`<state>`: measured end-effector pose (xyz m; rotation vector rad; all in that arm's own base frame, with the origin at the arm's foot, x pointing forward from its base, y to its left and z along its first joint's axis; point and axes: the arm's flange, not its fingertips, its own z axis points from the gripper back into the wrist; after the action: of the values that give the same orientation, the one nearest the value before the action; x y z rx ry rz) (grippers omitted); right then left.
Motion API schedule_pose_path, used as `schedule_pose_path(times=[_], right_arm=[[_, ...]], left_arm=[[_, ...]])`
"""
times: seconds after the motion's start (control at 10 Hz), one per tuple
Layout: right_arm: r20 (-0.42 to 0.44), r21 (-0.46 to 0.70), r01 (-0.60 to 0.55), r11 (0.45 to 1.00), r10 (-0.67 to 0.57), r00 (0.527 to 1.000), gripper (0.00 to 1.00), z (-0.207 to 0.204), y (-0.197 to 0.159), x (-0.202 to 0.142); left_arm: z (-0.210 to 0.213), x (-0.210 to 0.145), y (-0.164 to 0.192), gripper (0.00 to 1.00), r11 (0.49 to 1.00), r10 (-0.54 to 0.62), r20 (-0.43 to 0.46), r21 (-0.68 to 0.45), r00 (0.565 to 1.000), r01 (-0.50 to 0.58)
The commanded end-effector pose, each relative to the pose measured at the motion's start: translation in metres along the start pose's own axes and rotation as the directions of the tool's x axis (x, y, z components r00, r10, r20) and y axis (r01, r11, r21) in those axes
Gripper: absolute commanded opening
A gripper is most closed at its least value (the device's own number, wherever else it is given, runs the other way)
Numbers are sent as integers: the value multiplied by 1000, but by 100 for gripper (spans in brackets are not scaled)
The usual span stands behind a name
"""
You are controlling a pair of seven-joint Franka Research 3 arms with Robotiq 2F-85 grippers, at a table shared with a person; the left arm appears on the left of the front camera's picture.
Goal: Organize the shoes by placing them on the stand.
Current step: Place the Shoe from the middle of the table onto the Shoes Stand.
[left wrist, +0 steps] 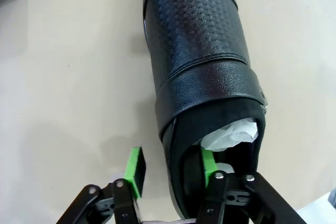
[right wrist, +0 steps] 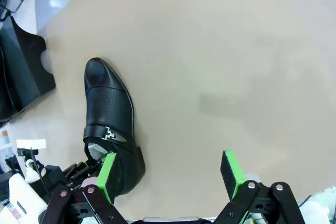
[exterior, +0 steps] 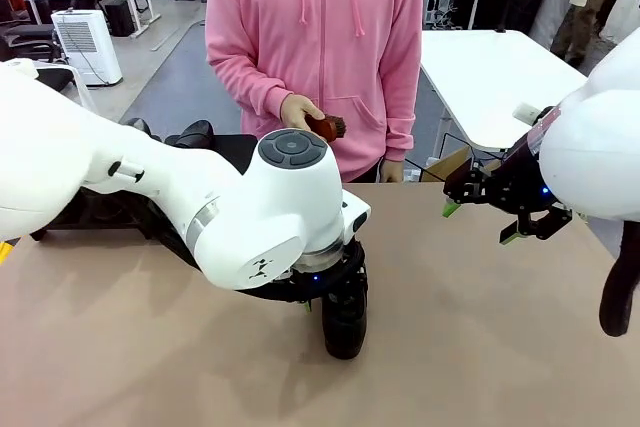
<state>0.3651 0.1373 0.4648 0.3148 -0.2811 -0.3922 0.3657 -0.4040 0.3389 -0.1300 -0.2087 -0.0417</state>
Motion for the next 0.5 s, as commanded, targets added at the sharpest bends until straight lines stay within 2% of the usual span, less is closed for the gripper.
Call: schedule_pose_path(times=[0.0,0.4], right_arm=[[-6,15,-12,1000,12,1000,100,2,-1,3],[-6,15,-12,1000,12,1000,100,2,-1,3]], left_arm=[[-2,4,-2,0,1000,-24,22,14,999,23],[6,4,-6,0,998,-62,10,24,998,61]])
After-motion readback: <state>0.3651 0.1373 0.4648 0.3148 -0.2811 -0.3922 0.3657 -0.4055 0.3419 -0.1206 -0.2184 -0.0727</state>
